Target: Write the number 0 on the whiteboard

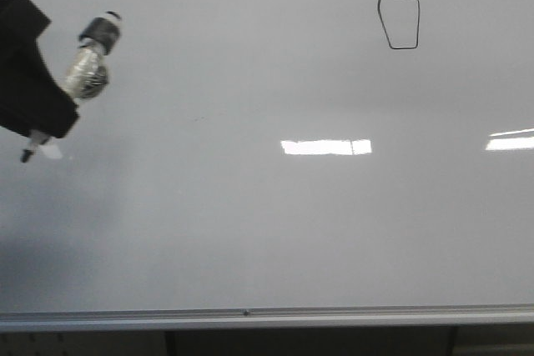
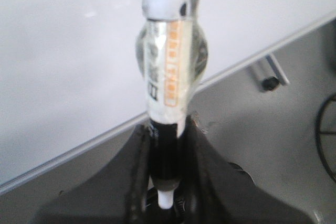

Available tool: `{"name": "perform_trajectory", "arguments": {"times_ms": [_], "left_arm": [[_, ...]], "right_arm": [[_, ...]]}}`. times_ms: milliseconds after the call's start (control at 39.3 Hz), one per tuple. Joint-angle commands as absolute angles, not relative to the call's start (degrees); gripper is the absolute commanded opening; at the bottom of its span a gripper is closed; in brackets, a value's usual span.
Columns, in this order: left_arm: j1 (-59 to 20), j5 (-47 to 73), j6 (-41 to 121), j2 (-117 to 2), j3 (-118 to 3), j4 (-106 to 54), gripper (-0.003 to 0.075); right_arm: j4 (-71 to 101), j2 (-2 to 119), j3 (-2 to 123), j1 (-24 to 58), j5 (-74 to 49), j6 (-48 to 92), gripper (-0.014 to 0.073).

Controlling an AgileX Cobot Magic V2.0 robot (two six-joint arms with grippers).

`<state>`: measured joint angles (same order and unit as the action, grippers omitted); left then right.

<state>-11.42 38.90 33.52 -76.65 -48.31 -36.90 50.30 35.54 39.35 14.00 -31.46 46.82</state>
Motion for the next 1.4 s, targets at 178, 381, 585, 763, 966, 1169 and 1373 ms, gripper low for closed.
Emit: {"name": "perform_trajectory", "arguments": {"times_ms": [178,381,585,763,966,1169,1373], "left_arm": [[8.70,32.23,31.91,-74.99,-50.26,-32.84,-0.0019],[12.61,21.99,31.91,-75.24,-50.26,-33.11,-0.0019],[9.55,19.15,31.91,-81.33,-53.02,-33.53,-0.0019],[8.88,16.63,31.91,-85.79,-56.15,-33.53,-0.0019],[8.88,12.42,31.91,-88.34,-56.26,-34.35,-0.0019],[7.55,11.26,31.91,-89.90,-56.26,-34.35,-0.0017],[6.91,10.47,31.91,-90.17,-56.26,-34.09,0.0061]], "right_arm": [[51.81,20.66,27.67,13.78,-22.94,47.46,-0.0063],[51.81,18.86,26.58,13.78,-22.74,47.46,-0.0069],[51.81,18.86,26.58,13.78,-22.54,47.46,-0.0069],[51.81,18.86,26.58,13.78,-22.81,47.46,-0.0069],[51.81,18.86,26.58,13.78,-22.95,47.46,-0.0069],[51.81,18.86,26.58,13.78,-22.95,47.46,-0.0069],[51.81,18.86,26.58,13.78,-23.01,47.46,-0.0069]]}}
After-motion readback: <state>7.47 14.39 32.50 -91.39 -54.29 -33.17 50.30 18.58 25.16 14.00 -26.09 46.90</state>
